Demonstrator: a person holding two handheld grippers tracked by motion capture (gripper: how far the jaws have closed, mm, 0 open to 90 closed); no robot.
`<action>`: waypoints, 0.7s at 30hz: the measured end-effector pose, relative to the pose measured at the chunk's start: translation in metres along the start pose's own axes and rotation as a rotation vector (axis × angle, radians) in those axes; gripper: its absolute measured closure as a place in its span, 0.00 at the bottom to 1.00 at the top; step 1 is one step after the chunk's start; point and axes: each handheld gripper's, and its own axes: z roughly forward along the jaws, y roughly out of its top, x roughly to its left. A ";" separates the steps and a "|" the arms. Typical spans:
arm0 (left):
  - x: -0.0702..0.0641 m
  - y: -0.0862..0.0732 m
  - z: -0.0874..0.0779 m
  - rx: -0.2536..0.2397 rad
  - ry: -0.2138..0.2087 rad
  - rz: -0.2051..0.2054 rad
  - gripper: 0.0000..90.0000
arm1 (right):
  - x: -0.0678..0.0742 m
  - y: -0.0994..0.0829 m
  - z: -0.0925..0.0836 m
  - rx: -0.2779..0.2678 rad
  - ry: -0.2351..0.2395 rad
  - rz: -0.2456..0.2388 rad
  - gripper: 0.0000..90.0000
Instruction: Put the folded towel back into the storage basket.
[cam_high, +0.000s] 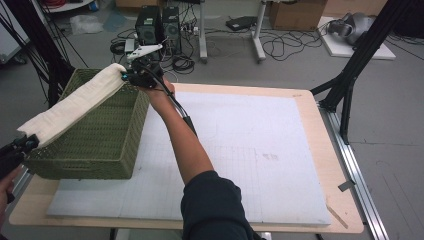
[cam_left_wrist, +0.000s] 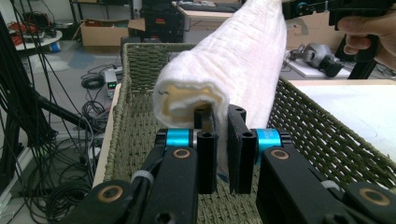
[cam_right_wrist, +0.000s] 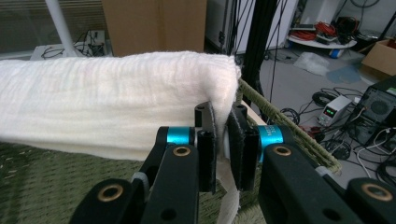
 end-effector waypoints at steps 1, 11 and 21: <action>0.000 0.000 0.001 0.002 0.001 -0.002 0.93 | 0.000 0.000 0.001 0.002 -0.003 0.003 0.92; 0.007 -0.002 0.010 0.030 0.027 -0.004 0.92 | 0.002 0.000 0.017 0.005 -0.036 0.011 0.92; 0.009 -0.005 0.011 0.054 0.073 -0.023 0.42 | 0.002 -0.012 0.037 0.075 -0.141 0.008 0.66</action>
